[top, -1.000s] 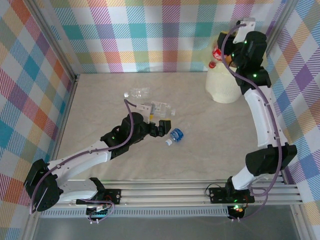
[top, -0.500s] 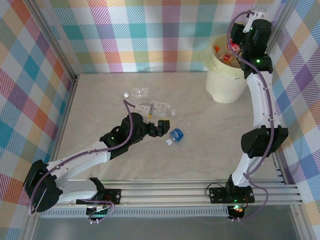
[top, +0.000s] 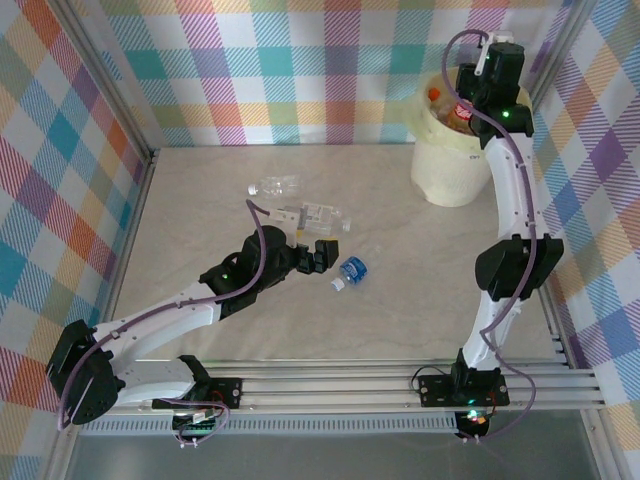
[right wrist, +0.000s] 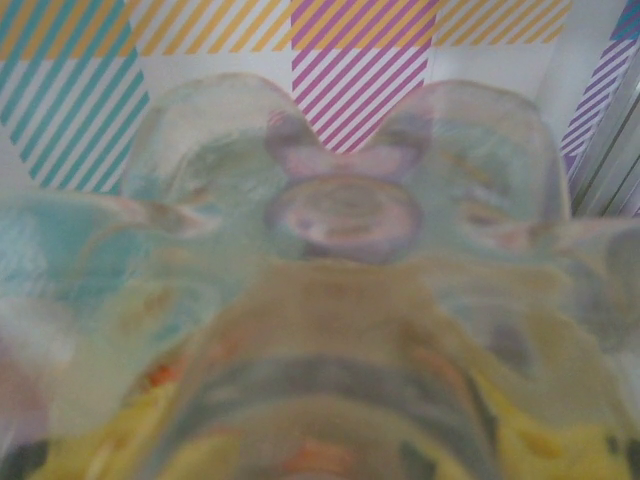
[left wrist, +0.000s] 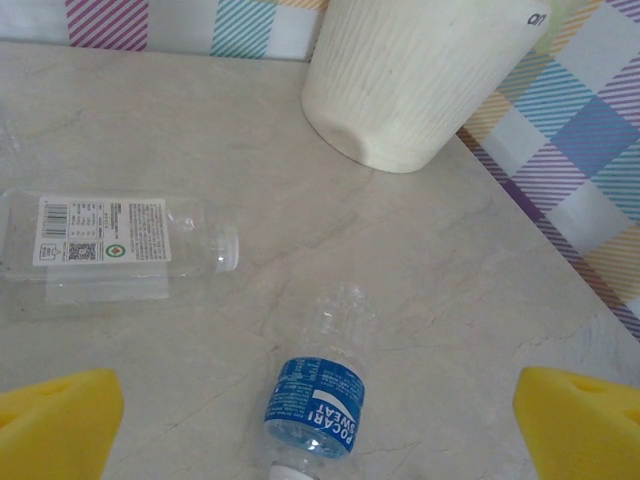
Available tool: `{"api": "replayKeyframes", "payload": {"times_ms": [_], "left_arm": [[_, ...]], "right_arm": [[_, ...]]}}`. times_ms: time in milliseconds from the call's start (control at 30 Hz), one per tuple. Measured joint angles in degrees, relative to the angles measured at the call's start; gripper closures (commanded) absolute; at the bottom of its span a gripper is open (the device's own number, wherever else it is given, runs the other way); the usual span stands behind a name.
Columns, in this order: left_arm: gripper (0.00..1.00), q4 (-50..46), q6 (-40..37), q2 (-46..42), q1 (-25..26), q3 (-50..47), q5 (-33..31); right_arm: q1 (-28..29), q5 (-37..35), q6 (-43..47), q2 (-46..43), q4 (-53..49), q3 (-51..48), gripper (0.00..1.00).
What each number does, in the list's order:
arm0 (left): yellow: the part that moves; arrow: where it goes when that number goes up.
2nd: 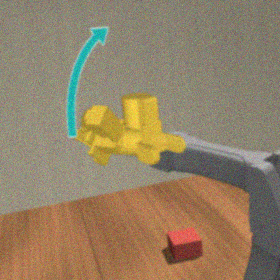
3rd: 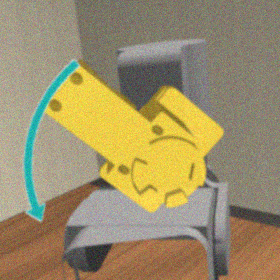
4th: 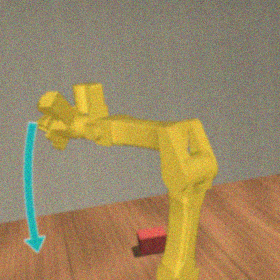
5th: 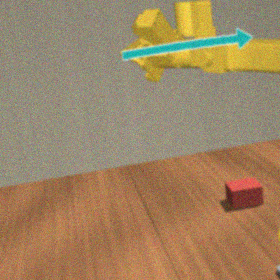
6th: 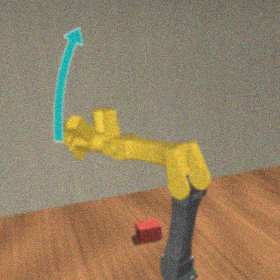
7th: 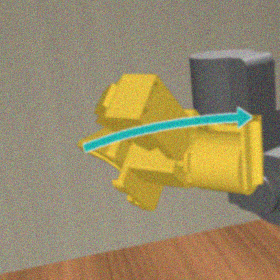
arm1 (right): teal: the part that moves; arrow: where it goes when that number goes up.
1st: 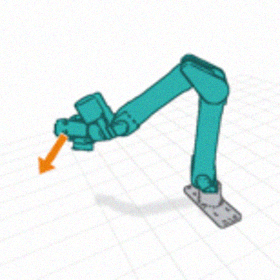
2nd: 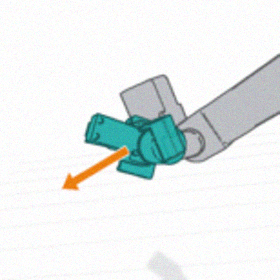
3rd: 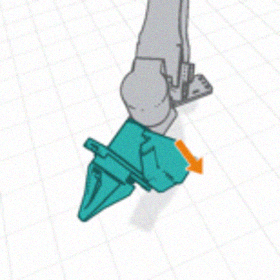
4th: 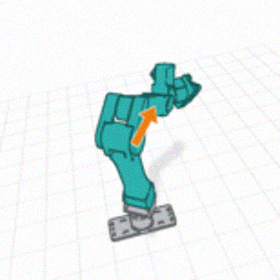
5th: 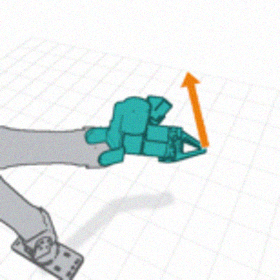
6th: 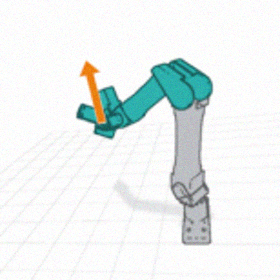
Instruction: Put the plastic bottles in the bin
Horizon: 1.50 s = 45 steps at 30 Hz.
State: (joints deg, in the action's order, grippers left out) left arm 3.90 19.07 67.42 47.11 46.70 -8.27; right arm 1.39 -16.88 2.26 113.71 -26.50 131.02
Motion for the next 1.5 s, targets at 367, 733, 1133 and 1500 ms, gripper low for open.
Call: {"api": "replayKeyframes", "payload": {"times_ms": [367,733,1133,1500], "left_arm": [[0.00,-1.0,0.7,0.6,0.0,0.0,-0.4],[0.00,-1.0,1.1,3.0,-0.1,0.0,-0.3],[0.00,-0.9,2.2,5.6,-0.2,0.5,0.3],[0.00,-0.9,2.6,6.9,-0.4,1.2,0.9]], "right_arm": [[-0.2,-1.5,4.2,12.4,-8.8,12.0,0.47],[-0.3,5.9,4.9,12.7,-14.5,12.9,0.29],[-0.4,17.0,-2.8,9.9,-16.5,12.8,0.18],[-1.1,9.7,-5.9,8.7,-17.9,12.7,0.36]]}}
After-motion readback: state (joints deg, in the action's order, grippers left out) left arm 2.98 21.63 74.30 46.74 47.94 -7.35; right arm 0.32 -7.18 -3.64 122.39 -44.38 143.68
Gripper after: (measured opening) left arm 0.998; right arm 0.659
